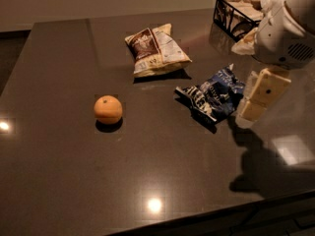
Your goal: Move orange near brown chip bag
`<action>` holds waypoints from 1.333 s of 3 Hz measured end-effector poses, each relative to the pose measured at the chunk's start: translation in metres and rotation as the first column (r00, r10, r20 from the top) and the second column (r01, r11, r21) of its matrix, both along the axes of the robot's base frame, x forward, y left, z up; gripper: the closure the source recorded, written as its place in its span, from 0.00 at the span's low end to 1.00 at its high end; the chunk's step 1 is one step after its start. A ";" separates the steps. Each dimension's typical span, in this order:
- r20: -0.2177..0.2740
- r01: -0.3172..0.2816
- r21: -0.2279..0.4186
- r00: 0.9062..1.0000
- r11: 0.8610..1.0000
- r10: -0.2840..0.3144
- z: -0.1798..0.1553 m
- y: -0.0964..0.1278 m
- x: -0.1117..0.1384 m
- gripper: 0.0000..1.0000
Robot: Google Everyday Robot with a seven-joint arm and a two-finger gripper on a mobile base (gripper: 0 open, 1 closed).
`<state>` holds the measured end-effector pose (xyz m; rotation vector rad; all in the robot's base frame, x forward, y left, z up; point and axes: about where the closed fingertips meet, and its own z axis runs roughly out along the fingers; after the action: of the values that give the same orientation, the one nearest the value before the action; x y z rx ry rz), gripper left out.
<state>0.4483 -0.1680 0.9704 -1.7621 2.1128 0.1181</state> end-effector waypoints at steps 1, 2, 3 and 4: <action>0.013 -0.085 0.097 0.996 0.992 0.085 -0.004 0.042 0.010 0.00; 0.025 -0.146 0.136 0.989 0.980 0.144 -0.007 0.087 0.022 0.00; 0.000 -0.187 0.172 0.982 0.967 0.190 -0.021 0.136 0.033 0.00; -0.034 -0.196 0.201 0.978 0.960 0.207 -0.041 0.176 0.040 0.00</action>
Offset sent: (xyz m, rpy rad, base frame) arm 0.0371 0.1421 -0.0141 0.1873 -0.0115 0.2151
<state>0.4883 0.0081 0.9289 -1.8669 1.8790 0.4208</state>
